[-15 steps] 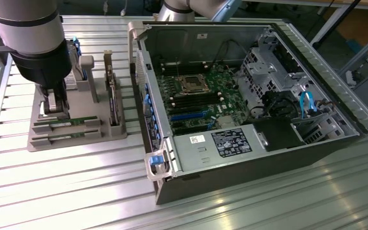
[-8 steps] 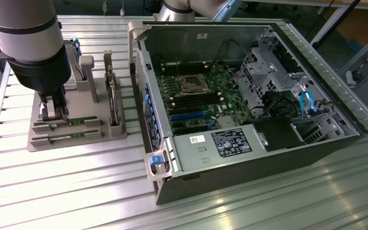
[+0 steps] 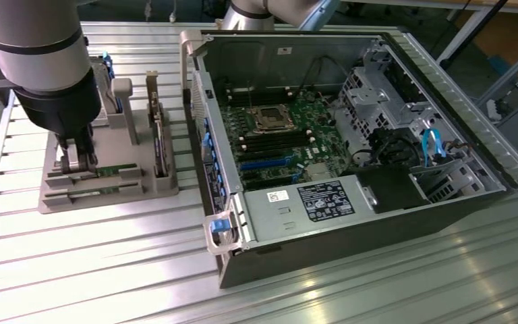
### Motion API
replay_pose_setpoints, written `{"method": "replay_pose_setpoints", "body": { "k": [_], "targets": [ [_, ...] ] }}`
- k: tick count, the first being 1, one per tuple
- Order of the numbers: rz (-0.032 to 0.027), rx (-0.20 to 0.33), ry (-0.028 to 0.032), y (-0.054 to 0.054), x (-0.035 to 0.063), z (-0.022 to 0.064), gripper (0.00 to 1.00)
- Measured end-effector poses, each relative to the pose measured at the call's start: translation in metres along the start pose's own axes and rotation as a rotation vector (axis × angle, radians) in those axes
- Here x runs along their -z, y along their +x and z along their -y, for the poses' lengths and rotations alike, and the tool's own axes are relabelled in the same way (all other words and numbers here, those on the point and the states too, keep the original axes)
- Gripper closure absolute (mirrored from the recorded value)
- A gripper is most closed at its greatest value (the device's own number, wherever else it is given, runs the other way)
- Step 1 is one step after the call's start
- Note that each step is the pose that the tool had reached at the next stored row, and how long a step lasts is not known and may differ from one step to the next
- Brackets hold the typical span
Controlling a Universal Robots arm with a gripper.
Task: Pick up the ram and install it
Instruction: 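Pick up the ram and move it above insertion slot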
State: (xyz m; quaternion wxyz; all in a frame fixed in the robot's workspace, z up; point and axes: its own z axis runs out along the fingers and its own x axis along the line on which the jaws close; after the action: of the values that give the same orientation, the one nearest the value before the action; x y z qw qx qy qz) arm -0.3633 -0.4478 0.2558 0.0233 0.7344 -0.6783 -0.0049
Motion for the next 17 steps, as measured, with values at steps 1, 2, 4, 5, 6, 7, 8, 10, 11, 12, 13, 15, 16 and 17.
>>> {"method": "replay_pose_setpoints", "body": {
  "k": [1,2,4,5,6,7,8,10,11,12,13,15,16,17],
  "targets": [
    [0.0,0.0,0.0,0.0,-0.002,0.0,0.7],
    [-0.0001,0.0,-0.0001,0.0,-0.0053,0.0,0.7],
    [0.0,0.0,-0.0001,0.001,-0.0103,0.0001,0.7],
    [0.0,0.0,0.0,0.001,-0.0132,0.0002,0.7],
    [-0.0001,0.0,-0.0001,0.001,-0.0155,0.0002,0.7],
    [0.0,0.0,0.0,0.001,-0.0171,0.0003,0.7],
    [-0.0001,0.0,-0.0001,0.001,-0.0195,0.0003,0.7],
    [-0.0001,0.0,-0.0001,0.001,-0.0245,0.0004,0.7],
    [0.0,0.0,0.0,0.002,-0.0267,0.0004,0.7],
    [0.0,0.0,0.0,0.002,-0.0282,0.0005,0.7],
    [0.0,0.0,-0.0001,0.002,-0.0297,0.0005,0.7],
    [0.0,0.0,0.0,0.002,-0.033,0.0005,0.7],
    [-0.0001,0.0,-0.0001,0.002,-0.0343,0.0005,0.7],
    [-0.0002,0.0,-0.0002,0.002,-0.0342,0.0005,0.7]
  ]
}}
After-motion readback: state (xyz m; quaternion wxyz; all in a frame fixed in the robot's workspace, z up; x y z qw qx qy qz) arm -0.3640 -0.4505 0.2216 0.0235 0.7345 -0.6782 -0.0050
